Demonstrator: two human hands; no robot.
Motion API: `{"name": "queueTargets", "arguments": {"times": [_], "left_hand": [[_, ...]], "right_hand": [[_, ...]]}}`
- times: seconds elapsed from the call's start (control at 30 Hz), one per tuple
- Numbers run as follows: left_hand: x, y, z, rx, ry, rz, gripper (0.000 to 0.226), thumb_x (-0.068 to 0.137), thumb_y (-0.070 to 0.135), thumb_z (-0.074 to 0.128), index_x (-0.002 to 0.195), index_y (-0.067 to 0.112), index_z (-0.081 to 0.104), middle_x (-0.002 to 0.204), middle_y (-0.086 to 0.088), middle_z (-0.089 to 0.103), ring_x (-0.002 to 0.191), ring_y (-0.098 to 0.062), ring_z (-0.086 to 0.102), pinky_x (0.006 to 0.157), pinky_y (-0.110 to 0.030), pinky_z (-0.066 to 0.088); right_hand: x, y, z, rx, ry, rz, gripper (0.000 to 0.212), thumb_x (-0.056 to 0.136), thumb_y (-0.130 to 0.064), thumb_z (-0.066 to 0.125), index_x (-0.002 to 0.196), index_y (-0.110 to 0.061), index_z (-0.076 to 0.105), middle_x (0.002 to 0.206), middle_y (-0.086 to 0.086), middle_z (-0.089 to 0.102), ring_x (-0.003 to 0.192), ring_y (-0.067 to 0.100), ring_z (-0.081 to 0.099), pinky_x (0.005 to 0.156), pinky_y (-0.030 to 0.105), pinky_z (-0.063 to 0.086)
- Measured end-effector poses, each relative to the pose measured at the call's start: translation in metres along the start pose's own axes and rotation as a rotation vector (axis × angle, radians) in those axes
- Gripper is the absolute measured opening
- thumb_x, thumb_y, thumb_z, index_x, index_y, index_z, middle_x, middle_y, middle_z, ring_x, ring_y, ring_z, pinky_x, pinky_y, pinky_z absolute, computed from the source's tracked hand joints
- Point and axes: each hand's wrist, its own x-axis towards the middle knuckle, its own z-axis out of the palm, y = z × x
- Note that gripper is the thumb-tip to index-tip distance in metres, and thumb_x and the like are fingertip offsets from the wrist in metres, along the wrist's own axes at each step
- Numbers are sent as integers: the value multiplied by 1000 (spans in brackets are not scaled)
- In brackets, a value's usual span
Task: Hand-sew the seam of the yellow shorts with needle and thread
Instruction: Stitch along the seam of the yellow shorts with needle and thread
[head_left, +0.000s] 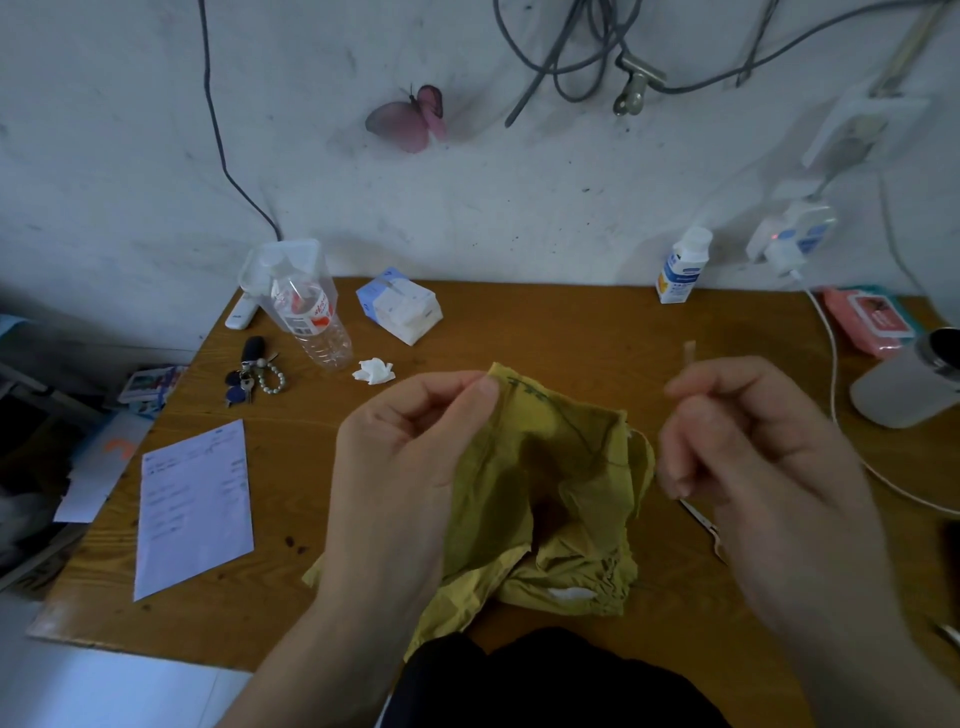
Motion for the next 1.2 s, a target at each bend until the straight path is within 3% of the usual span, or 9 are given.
{"name": "queueTargets", "arguments": {"times": [0.13,0.27,0.6,0.87,0.97,1.1,1.2], "left_hand": [[-9,5,6,141,-79,126,9,71,23,63,69,28,71,65,17,71,64,6,64,49,-2,43],[-12,8,6,204,-117,178,11,64,33,59,71,33,68,66,23,70,68,10,63,51,0,41],[-15,7,8,250,-116,239,9,63,37,58,68,39,65,66,30,67,72,14,62,51,1,41],[-14,5,9,261,-115,264,12,63,40,57,69,38,67,69,26,69,70,10,63,53,0,42],[-15,3,8,295,-117,308,9,67,38,59,70,39,67,71,25,69,73,8,64,53,-1,43],[-16,2,6,391,-132,382,8,73,35,60,73,40,66,77,25,69,75,6,63,53,-2,44],[-15,3,7,454,-144,434,10,77,30,62,77,39,67,80,24,69,74,5,64,55,-2,44]], "right_hand": [[-2,-8,19,-394,-168,-214,9,87,-22,50,85,-24,58,66,-7,58,56,6,55,50,14,43],[2,-10,23,-622,-153,-306,16,90,-25,49,88,-19,64,66,-10,60,61,6,58,49,18,44],[1,-10,19,-690,-97,-298,17,90,-27,50,85,-20,64,60,-11,58,57,8,56,46,20,40],[0,-11,18,-668,-112,-248,16,89,-29,49,84,-23,64,60,-11,59,58,8,57,46,21,42],[0,-12,16,-606,-120,-196,8,88,-28,56,92,-27,63,66,-13,63,59,1,59,49,9,42],[2,-13,12,-517,-193,-84,33,85,-29,53,118,-32,59,58,-18,59,56,-1,57,53,5,39],[2,-13,11,-483,-239,-100,24,86,-23,52,104,-31,65,60,-31,57,62,-11,58,54,0,38]]}}
